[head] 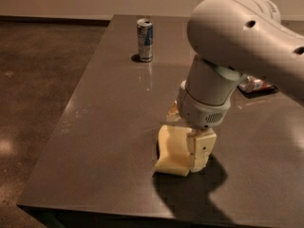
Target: Pick sponge
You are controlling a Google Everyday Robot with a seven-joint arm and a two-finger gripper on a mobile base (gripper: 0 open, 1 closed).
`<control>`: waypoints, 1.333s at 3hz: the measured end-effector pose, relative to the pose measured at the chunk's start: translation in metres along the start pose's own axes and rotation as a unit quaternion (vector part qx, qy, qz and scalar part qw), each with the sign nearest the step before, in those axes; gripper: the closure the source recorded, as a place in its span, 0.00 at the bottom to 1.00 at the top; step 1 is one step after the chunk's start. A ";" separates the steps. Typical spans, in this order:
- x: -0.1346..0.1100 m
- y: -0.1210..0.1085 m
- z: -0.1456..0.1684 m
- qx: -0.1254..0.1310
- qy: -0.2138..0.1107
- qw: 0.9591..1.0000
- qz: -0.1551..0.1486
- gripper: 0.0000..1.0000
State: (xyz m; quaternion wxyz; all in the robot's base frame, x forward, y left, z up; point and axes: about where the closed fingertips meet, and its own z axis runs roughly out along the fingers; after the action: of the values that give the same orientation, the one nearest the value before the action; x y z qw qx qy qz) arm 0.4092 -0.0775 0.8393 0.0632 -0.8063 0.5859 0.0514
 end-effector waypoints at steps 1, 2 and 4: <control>0.002 -0.001 -0.003 -0.005 -0.004 1.000 0.006 0.47; 0.005 -0.005 -0.013 -0.010 -0.017 1.000 0.021 0.71; 0.008 -0.014 -0.060 0.001 -0.080 0.995 0.059 1.00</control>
Offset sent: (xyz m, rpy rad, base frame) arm 0.0118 -0.0122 0.0283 0.0567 0.0753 -0.0790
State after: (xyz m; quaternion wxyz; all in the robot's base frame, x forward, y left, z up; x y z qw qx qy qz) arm 0.4259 -0.0905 0.8980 0.1078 -0.7634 0.6258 0.1187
